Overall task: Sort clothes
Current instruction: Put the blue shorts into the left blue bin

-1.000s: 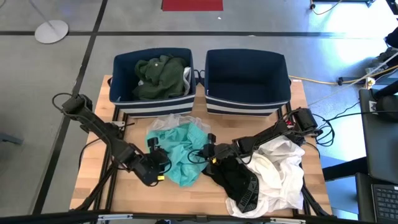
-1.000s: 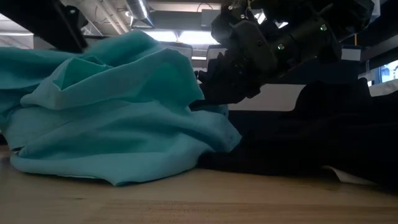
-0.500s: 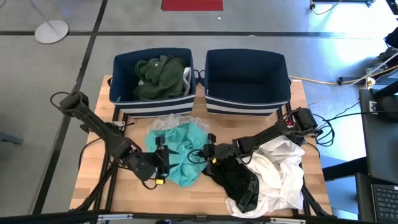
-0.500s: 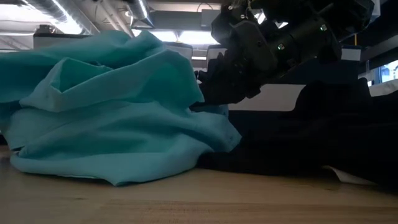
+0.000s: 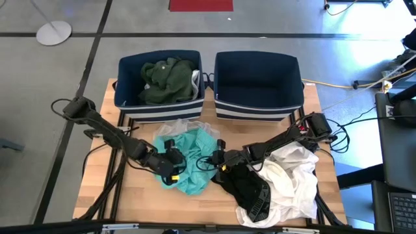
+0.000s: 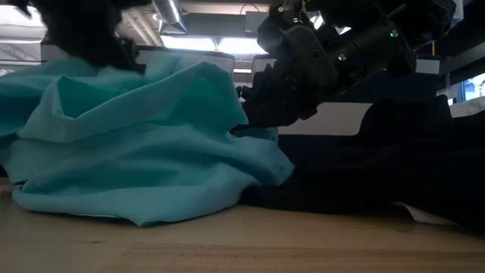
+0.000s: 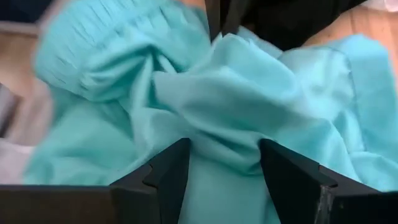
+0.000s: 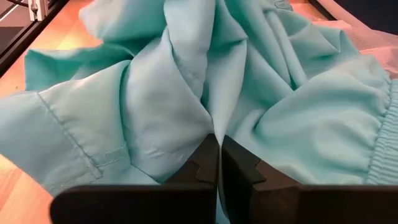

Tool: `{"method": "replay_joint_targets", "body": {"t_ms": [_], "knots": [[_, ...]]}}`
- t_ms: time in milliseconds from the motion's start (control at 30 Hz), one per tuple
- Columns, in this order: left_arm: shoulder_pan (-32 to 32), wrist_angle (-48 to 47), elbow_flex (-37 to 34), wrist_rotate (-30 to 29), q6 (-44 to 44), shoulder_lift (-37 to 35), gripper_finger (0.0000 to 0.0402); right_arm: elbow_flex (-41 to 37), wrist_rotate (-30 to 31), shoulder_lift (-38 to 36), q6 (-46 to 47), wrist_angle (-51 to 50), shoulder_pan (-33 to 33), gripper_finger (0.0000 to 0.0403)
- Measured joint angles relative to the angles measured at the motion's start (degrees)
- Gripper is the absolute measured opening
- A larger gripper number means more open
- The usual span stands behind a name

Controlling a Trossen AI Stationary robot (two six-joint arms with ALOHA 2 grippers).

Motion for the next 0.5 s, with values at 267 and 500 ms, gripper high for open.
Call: {"method": "replay_joint_targets", "body": {"t_ms": [267, 500], "knots": [[1.28, 15.84, -4.91, 2.93, 5.28, 3.12, 0.0186, 0.0, 0.01, 0.0, 0.0, 0.04, 0.0, 0.0017], [2.21, 26.05, -7.02, 3.26, 9.66, 9.4, 0.0186, 0.02, 0.0, 0.0, 0.01, 0.02, 0.0, 0.0017]]}}
